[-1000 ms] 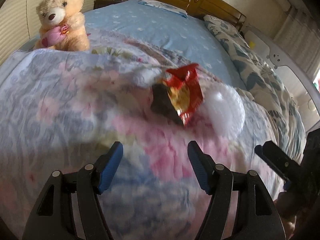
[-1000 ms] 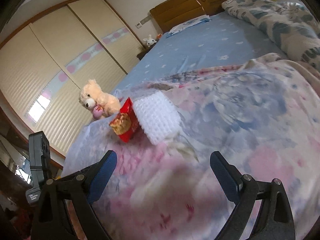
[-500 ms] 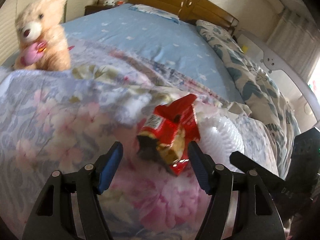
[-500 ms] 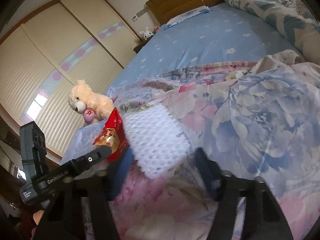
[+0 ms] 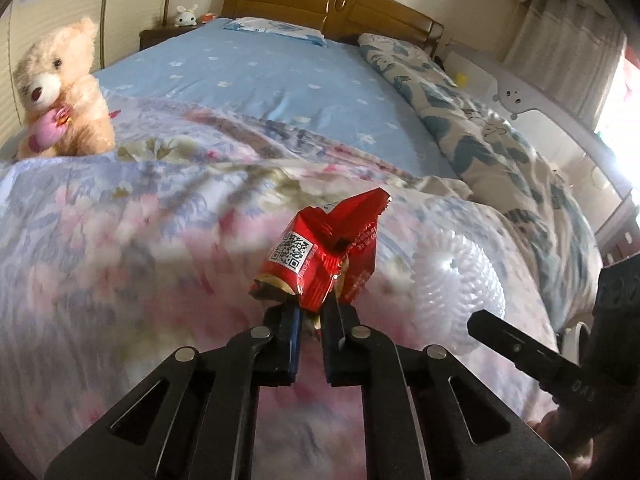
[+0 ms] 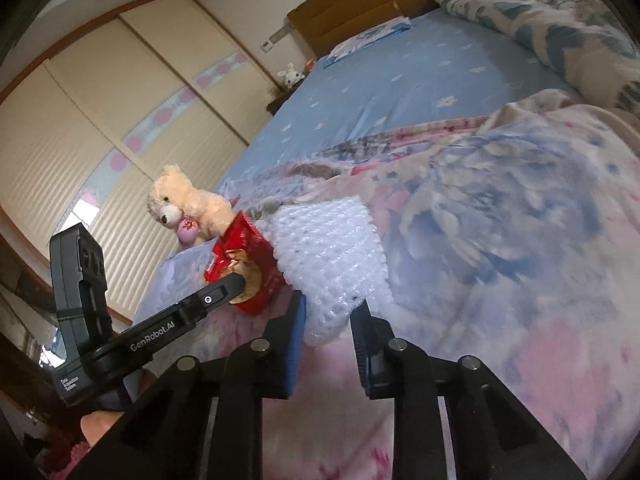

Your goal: Collect trash

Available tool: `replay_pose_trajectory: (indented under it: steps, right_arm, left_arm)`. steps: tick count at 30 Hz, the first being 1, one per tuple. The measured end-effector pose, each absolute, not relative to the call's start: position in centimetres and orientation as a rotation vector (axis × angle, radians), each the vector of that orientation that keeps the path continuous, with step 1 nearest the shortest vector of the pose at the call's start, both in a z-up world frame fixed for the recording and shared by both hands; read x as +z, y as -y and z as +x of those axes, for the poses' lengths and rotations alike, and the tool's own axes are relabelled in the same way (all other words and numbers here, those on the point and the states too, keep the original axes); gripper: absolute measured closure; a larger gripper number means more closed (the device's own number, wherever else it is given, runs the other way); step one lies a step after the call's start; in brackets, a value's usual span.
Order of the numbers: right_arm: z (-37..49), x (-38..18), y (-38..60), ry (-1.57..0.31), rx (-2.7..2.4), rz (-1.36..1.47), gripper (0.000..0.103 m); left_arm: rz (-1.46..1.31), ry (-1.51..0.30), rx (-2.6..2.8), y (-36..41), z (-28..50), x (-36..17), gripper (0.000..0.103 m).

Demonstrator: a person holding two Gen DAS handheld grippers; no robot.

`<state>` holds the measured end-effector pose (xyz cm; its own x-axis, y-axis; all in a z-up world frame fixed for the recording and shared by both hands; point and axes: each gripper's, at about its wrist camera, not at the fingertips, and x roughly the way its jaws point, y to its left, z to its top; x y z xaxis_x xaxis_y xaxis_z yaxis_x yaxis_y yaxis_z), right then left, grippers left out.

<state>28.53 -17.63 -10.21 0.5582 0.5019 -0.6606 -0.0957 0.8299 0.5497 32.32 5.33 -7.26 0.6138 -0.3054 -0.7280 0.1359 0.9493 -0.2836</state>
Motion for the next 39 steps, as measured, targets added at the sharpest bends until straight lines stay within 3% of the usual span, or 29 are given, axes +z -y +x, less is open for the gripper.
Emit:
replay_pose_trajectory:
  steps: [20,39]
  right_arm:
    - [12.6,-5.2,23.2,-0.837,0.349,0.379,0.081]
    - [7.3,-3.7,27.1,-0.799,0.272,0.362,0.081]
  left_arm:
    - [-0.272,-0.898,-0.283,-0.1,15.2,-6.5,0.096]
    - [-0.219,-0.919,-0.387,4.8,12.8,-5.6,0.096]
